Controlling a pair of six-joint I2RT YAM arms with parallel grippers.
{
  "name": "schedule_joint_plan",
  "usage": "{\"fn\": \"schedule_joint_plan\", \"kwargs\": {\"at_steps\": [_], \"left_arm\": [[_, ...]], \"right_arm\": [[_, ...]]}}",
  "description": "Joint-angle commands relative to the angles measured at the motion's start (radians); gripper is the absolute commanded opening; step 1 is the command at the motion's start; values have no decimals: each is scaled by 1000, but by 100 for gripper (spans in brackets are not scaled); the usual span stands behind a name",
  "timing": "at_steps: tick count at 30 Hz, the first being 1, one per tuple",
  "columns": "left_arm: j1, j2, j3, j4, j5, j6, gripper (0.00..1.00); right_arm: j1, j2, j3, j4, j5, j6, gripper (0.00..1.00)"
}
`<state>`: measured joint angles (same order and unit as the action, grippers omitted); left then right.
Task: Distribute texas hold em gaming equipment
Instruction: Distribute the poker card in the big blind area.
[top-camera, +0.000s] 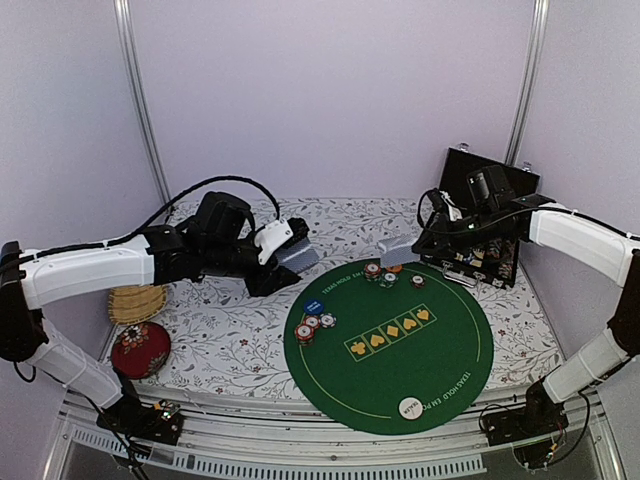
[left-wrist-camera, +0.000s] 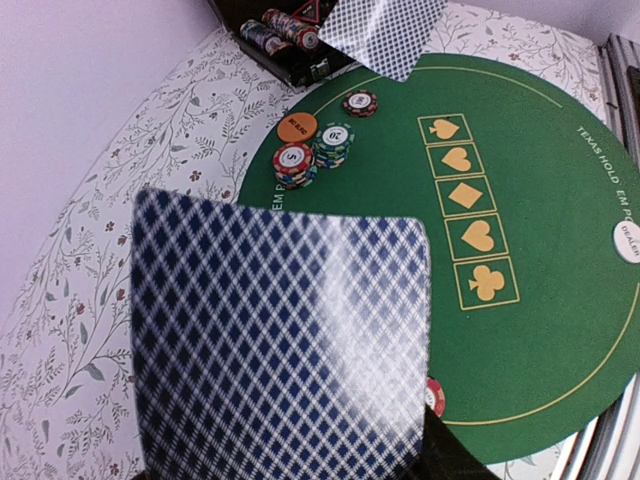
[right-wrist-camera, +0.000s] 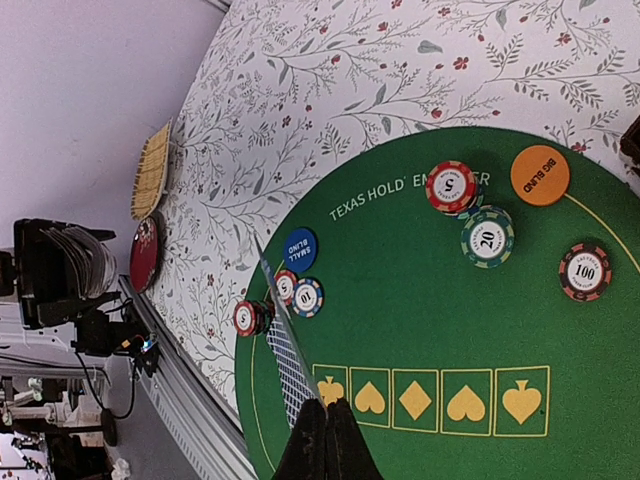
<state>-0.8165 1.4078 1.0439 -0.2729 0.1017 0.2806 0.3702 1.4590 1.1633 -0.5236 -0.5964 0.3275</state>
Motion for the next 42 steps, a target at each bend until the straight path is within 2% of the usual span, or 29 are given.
{"fn": "schedule_joint_plan", "kwargs": {"at_steps": [1,6,11,13,17,23,27,31,37,42], "left_arm": [[12,0,-6,27,11,1,51],[12,-6,-7,23,10,2,51],[12,-17,-11,24,13,1,51],[11,-24,-15,26,16,3,51],[12,-29,-18,29,22,0,51],[11,-32,-21,28,22,2,51],[12,-29,-19,27,24,1,51],[12,-30,-22,25,14,3,51],[12,-28,-23,25,6,8,51],[11,-25,-22,24,4,9,51]], "right_arm": [[11,3,-14,-29,-3,-20,2],[-16,-28,-61,32,90,27,2],[-115,-113,-229,194,108,184,1],[-156,-128,-284,209,151,207,2],[-287,-123,-386,240,107,232,2],[-324,-127,-556,455,156,372,2],[-324,-90,-637,649,186,534,2],[-324,-42,-632,741,190,599,2],[-268,-6,-520,712,217,560,2],[-195,85,-411,731,248,545,2]]}}
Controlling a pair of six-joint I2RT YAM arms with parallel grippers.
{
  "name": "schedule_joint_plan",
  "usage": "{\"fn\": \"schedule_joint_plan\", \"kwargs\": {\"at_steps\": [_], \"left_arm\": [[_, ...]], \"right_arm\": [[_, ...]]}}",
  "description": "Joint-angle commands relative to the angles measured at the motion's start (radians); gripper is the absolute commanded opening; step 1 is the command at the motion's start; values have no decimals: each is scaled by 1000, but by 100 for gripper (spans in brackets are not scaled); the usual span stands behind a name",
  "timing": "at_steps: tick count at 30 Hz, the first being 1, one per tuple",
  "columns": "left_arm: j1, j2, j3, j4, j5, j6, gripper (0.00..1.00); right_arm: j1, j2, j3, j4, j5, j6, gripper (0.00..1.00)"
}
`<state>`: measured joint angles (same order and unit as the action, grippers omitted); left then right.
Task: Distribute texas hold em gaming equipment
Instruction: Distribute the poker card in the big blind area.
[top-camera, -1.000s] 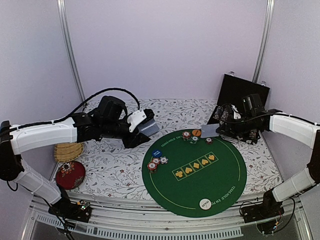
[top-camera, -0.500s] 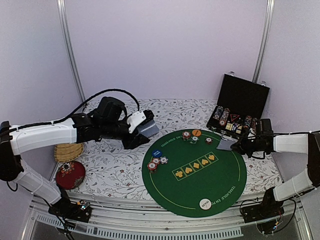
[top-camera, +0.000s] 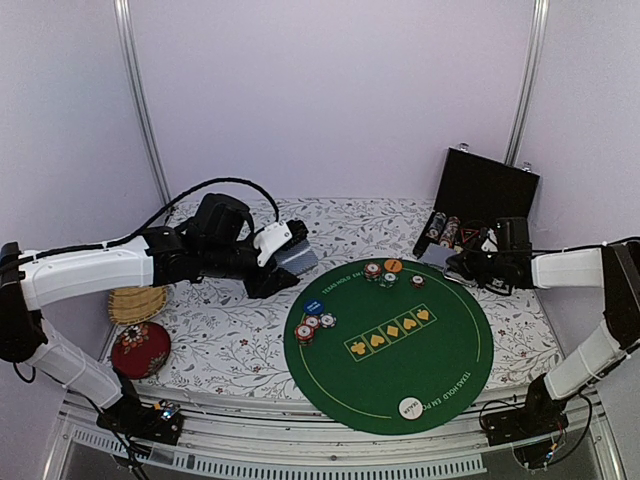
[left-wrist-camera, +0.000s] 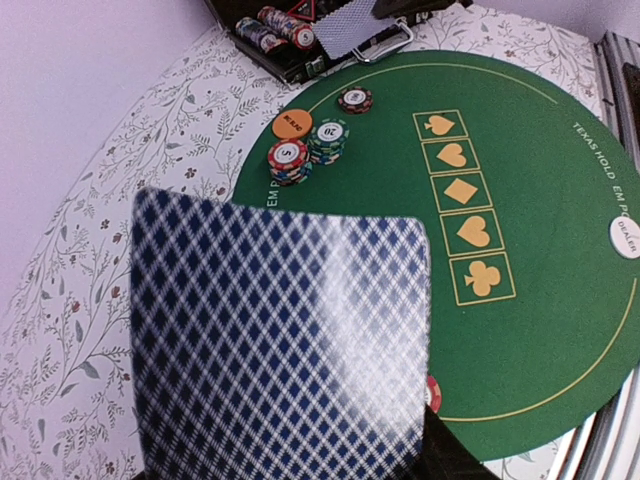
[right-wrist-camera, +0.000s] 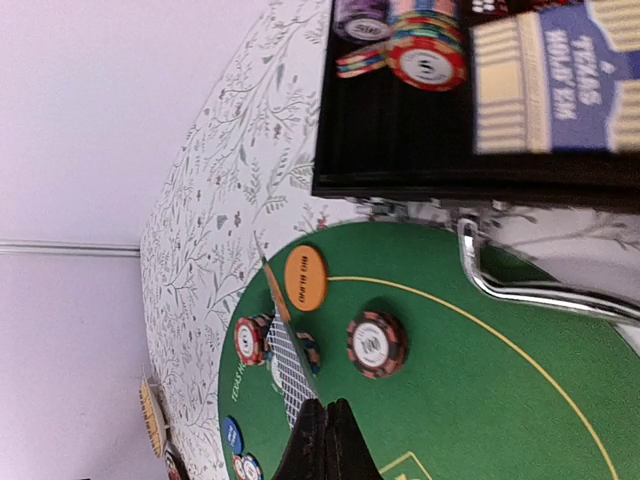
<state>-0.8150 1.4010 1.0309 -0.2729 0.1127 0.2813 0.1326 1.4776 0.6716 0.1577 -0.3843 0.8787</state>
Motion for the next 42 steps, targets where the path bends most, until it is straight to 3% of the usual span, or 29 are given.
{"fn": "schedule_joint_plan", "kwargs": {"at_steps": [1,12,22,30,42], "left_arm": [[11,-19,-9,24,-7,8,51],[11,-19,-12,25,-8,8,51],[11,-13,-9,23,-4,6,51],[10,-19,-11,24,-4,6,51],[10,-26,-12,21,-7,10,51]], "right_arm": [[52,98,116,50,36,-13,2],[99,405,522,-90,-46,-132,2],[215,642,688,34,-57,67,2],[223,690,665,87,87,216,2],[249,736,689,68,33,226,2]]}}
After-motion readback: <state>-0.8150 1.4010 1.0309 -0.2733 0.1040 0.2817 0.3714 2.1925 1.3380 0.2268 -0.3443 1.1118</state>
